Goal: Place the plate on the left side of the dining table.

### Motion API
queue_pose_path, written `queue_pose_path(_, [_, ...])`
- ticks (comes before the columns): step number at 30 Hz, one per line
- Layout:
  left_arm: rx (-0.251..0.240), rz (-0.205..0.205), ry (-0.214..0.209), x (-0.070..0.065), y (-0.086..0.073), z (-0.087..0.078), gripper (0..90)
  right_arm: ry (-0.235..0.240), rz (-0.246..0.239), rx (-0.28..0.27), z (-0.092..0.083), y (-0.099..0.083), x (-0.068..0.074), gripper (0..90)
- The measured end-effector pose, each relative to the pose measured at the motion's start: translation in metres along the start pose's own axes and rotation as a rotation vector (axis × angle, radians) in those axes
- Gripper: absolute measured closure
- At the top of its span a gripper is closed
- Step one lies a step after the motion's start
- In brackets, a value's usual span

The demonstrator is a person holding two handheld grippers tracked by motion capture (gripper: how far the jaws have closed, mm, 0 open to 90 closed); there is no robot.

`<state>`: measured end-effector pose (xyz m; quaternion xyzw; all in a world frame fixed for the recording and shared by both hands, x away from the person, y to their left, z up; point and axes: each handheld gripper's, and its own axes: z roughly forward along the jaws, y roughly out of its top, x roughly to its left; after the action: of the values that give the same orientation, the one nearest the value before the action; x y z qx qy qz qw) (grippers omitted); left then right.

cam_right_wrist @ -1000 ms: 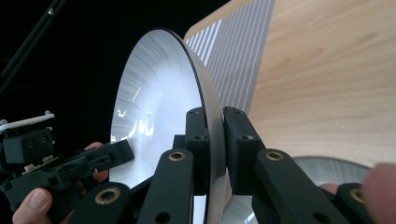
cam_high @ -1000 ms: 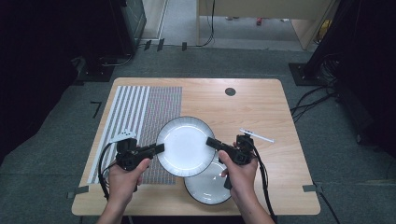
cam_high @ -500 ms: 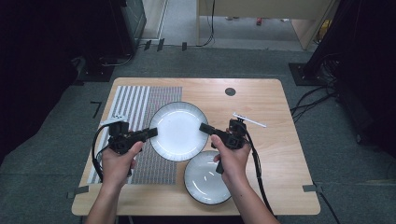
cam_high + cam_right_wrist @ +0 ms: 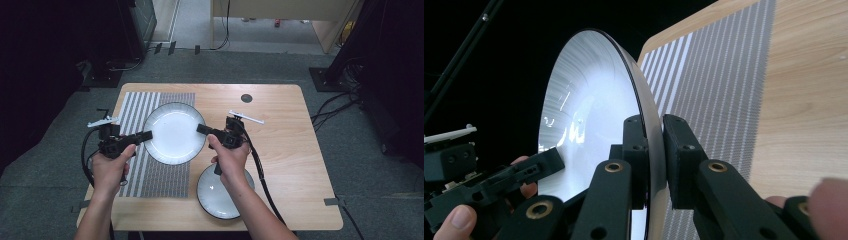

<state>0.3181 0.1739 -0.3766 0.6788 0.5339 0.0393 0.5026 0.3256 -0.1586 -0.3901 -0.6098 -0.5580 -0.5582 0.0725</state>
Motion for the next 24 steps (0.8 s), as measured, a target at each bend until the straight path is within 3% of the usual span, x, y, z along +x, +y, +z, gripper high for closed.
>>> queue_pose_path(6, [-0.001,-0.033,0.038,0.024,0.012,-0.008,81.2,-0.015,0.011,0.007,0.031,0.002,0.012,82.0])
queue_pose_path(7, [0.002,-0.040,0.045,0.029,0.014,-0.009,81.3,-0.022,0.013,0.013,0.043,0.002,0.014,82.1])
queue_pose_path(8, [0.003,-0.048,0.054,0.034,0.015,-0.009,81.3,-0.022,0.013,0.013,0.043,0.002,0.014,82.1])
queue_pose_path(12, [0.013,-0.079,0.086,0.054,0.020,-0.010,81.5,-0.047,0.035,0.044,0.075,0.002,0.018,82.4])
queue_pose_path(20, [0.058,-0.135,0.129,0.093,0.019,-0.004,81.7,-0.078,0.081,0.087,0.117,-0.001,0.012,82.4])
queue_pose_path(24, [0.087,-0.172,0.143,0.109,0.015,0.005,81.9,-0.106,0.118,0.120,0.140,-0.006,0.002,82.4])
